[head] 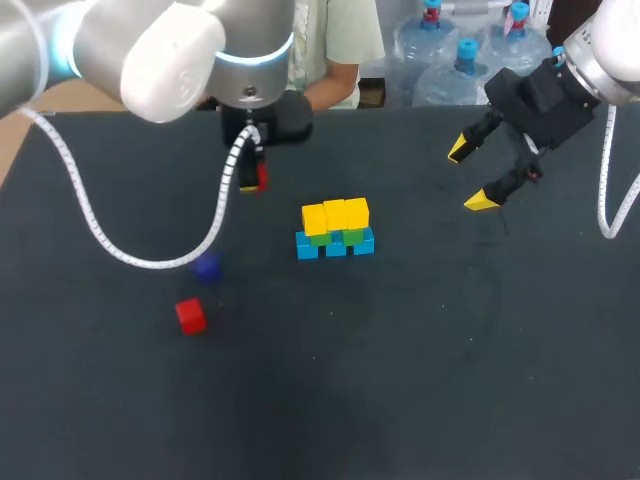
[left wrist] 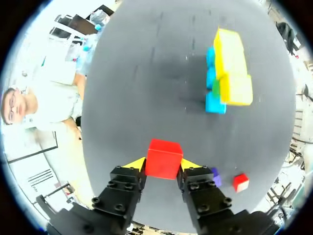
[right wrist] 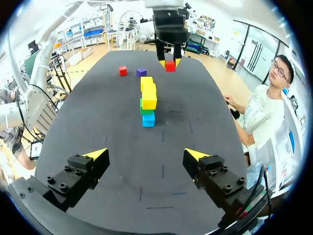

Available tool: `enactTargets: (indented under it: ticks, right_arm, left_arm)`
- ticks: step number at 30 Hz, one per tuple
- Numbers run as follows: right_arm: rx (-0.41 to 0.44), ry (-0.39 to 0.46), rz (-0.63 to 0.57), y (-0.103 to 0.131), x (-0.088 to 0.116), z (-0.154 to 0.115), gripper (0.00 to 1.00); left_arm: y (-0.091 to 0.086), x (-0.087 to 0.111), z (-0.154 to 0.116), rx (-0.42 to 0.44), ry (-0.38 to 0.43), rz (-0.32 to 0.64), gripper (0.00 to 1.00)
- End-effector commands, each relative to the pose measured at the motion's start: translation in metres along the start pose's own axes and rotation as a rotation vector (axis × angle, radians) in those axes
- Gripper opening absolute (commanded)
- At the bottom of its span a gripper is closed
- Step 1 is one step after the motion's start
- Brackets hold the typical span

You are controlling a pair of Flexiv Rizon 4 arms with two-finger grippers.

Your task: Place the blue cubes, place green cubes on the blue cubes, place the yellow cubes on the green cubes, then place the red cubes on the yellow cubes, and place purple cube on the red cubes.

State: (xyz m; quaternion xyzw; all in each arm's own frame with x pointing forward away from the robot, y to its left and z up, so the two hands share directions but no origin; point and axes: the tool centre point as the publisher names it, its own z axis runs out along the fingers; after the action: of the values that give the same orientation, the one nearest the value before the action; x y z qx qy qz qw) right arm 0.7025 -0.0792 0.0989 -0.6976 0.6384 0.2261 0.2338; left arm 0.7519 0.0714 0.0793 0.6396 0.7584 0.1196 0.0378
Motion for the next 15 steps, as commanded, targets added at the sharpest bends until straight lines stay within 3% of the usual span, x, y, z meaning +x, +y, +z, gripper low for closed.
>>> enactTargets:
  ticks: [1, 15]
  right_arm:
    - [0.000, -0.001, -0.001, 0.000, 0.000, 0.000, 1.00]
    - [0.000, -0.001, -0.001, 0.000, 0.000, 0.000, 1.00]
  left_arm:
    - [-0.009, -0.009, -0.018, -0.037, -0.001, 0.005, 0.00]
    - [-0.019, -0.031, -0.055, 0.027, -0.058, 0.074, 0.00]
